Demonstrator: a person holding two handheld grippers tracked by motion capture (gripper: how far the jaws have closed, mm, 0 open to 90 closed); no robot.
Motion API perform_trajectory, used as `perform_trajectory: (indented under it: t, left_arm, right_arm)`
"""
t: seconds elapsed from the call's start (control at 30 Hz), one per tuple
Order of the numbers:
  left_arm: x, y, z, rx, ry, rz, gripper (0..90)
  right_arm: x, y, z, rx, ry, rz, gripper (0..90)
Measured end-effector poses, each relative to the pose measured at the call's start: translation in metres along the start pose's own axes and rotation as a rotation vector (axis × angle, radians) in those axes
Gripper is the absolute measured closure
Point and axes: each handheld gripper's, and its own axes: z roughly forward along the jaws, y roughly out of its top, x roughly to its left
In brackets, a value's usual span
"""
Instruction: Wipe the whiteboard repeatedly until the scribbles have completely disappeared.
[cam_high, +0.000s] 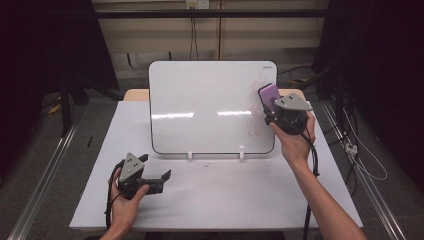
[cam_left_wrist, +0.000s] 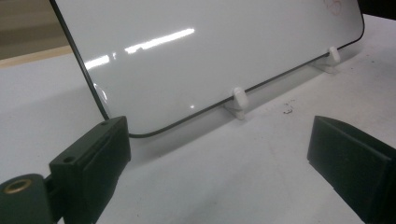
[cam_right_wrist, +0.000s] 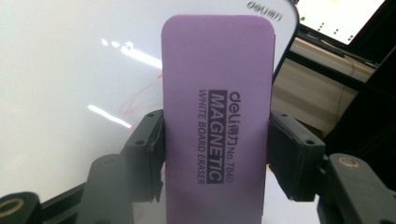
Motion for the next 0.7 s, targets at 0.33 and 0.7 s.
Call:
perform_trajectory:
  t: [0.33, 0.7]
  left_arm:
    - [0.002, -0.001, 0.0, 0.007, -0.004, -0.01, 5.9]
    - [0.002, -0.002, -0.001, 0.002, -0.005, -0.027, 5.9]
  right_arm:
    - [0.007, 0.015, 0.031, 0.05, -0.094, -0.169, 41.6]
    - [0.022, 0.01, 0.04, 0.042, -0.123, -0.294, 41.7]
